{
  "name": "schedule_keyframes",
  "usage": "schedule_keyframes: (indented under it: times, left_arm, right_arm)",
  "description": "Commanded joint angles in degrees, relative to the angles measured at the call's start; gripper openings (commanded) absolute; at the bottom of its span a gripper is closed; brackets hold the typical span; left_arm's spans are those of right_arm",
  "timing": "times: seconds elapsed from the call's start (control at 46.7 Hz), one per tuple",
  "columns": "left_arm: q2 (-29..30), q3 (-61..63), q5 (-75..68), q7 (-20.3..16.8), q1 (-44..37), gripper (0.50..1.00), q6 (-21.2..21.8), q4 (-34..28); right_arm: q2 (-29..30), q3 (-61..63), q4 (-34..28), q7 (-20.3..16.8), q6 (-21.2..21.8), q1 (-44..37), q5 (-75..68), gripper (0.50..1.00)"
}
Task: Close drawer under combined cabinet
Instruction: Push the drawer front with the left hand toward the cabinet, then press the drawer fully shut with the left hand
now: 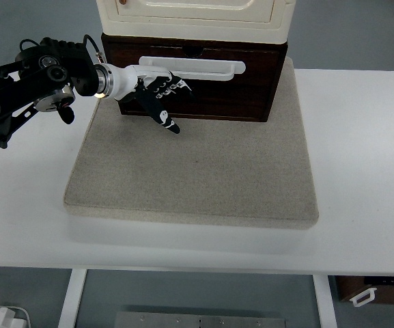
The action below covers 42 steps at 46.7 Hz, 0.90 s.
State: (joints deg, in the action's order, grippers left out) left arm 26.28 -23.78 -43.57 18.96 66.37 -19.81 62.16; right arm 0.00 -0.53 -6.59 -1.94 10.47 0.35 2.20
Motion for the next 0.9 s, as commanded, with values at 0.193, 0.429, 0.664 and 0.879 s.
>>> schedule_keyframes:
  times: [0.193, 0.429, 0.664, 0.879]
  left_arm:
    - [0.00, -0.65, 0.23, -0.50, -0.10, 1.000, 0.57, -0.11]
    - [-0.18, -0.82, 0.59, -1.29, -0.27, 1.000, -2.24, 5.07]
    - [-3.69, -7.67, 1.03, -4.10, -0.80, 1.000, -5.67, 9.12]
    - [-8.26, -19.97, 2.61, -9.73, -0.89, 1.000, -10.07, 9.38]
  right_arm:
    - [0.00, 0.00, 0.00, 0.00, -0.01, 0.00, 0.00, 0.952]
    - [0.00, 0.00, 0.00, 0.00, -0.01, 0.00, 0.00, 0.952]
    - [0.00, -0.09, 0.00, 0.00, -0.01, 0.00, 0.00, 0.952]
    - [0.00, 0.00, 0.00, 0.00, 0.07, 0.00, 0.00, 0.952]
